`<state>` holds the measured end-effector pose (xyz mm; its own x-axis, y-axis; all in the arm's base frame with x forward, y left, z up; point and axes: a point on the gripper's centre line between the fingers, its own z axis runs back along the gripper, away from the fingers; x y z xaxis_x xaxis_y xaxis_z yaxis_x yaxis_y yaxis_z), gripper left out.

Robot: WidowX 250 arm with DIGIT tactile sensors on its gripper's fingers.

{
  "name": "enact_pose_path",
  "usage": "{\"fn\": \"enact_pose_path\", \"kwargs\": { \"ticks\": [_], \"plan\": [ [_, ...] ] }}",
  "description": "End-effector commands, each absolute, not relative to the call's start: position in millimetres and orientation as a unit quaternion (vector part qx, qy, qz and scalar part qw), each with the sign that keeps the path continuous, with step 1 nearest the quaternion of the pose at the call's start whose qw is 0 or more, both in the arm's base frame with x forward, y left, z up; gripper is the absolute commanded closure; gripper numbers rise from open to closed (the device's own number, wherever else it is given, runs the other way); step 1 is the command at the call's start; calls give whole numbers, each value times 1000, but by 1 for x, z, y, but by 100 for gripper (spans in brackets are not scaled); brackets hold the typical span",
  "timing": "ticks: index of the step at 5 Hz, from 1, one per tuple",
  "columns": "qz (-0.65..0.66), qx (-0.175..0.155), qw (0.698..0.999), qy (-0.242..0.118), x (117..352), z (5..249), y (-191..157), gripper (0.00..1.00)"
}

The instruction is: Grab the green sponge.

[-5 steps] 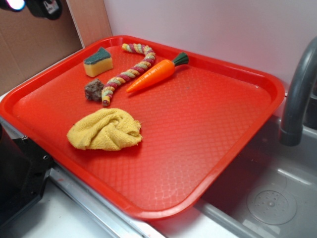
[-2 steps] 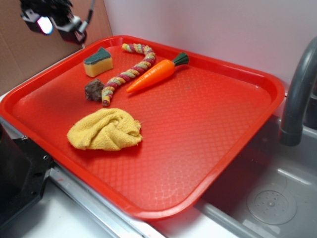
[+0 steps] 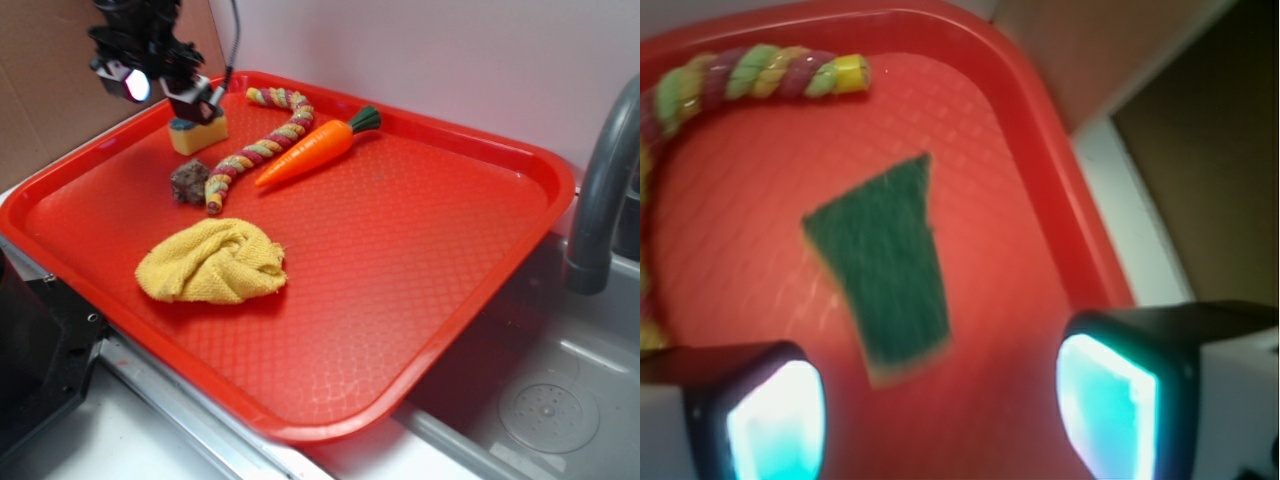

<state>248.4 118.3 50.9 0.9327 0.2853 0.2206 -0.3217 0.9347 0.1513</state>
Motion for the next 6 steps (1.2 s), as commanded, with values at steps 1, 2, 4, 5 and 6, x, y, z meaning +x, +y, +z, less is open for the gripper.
{"fn": "enact_pose_path", "kwargs": {
  "ticks": [1, 2, 4, 5, 6],
  "plan": [
    [147, 96, 977, -119, 280, 42, 126, 0],
    [151, 100, 977, -116, 282, 35, 125, 100],
    [176, 99, 976, -85, 275, 54, 119, 100],
    [209, 103, 972, -35, 265, 94, 93, 100],
    [222, 85, 971, -33, 251, 132, 56, 100]
  ]
}}
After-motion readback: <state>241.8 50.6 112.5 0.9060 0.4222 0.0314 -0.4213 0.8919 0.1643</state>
